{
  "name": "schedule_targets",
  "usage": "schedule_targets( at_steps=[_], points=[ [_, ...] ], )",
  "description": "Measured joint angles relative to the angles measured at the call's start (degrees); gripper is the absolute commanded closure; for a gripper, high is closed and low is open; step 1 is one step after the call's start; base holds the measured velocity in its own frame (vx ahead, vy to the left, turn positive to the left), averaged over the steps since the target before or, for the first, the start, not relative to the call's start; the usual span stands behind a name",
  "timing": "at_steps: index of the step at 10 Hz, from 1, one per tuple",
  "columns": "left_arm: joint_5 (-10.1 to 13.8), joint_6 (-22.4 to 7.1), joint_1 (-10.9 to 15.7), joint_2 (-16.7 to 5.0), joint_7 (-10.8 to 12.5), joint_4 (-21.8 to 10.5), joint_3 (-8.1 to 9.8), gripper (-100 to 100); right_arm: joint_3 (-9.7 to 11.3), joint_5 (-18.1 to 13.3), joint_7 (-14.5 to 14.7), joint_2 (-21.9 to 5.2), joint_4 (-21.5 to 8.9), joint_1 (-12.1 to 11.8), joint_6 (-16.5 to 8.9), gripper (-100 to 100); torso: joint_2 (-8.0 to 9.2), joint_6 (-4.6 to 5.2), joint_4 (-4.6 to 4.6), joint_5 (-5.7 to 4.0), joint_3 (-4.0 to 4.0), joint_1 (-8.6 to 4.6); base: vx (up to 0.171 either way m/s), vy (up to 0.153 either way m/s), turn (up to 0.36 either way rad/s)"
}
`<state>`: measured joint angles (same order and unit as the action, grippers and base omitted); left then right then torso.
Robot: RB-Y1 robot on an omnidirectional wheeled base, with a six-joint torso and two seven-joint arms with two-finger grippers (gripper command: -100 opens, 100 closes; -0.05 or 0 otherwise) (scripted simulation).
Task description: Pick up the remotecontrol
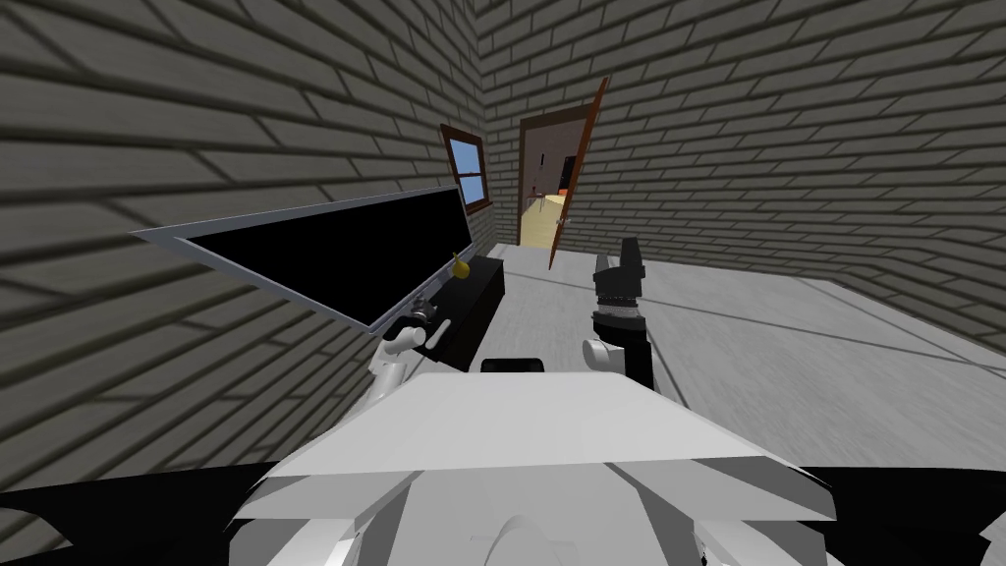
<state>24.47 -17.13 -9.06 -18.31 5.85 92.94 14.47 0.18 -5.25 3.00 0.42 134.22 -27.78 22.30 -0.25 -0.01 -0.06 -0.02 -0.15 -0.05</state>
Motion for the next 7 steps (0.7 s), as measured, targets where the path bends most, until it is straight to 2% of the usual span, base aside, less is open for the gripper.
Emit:
schedule_targets(
  at_steps=[1, 3, 4, 6, 7],
  points=[
    [1.04, -1.33, 0.73, -0.49, 0.43, -2.12, 0.24, -100, 0.0, 0.0, 0.0, 0.0, 0.0, 0.0, 0.0, 0, -0.06, 0.0, -0.01, 0.0, -0.03, 0.03, 0.065, -0.013, 0.012],
    [2.05, -5.36, 1.25, -0.69, 1.42, -3.69, 1.2, -100, 0.0, 0.0, 0.0, 0.0, 0.0, 0.0, 0.0, 0, -0.02, -0.01, 0.0, 0.0, -0.01, 0.03, 0.064, -0.011, 0.02],
    [3.2, -6.11, 1.43, -1.43, 1.7, -5.76, 1.04, -100, 0.0, 0.0, 0.0, 0.0, 0.0, 0.0, 0.0, 0, 0.03, -0.01, 0.0, 0.01, 0.01, 0.05, 0.074, -0.004, 0.029],
    [3.89, -9.3, 2.35, -1.52, 2.68, -8.4, 1.73, -100, 0.0, 0.0, 0.0, 0.0, 0.0, 0.0, 0.0, 0, -0.01, 0.0, 0.0, 0.01, -0.01, 0.04, 0.076, -0.008, 0.023],
    [5.19, -10.59, 3.17, -2.33, 3.03, -11.08, 1.78, -100, 0.0, 0.0, 0.0, 0.0, 0.0, 0.0, 0.0, 0, -0.06, -0.01, -0.01, 0.01, -0.03, 0.06, 0.07, -0.001, 0.014]
  ],
)
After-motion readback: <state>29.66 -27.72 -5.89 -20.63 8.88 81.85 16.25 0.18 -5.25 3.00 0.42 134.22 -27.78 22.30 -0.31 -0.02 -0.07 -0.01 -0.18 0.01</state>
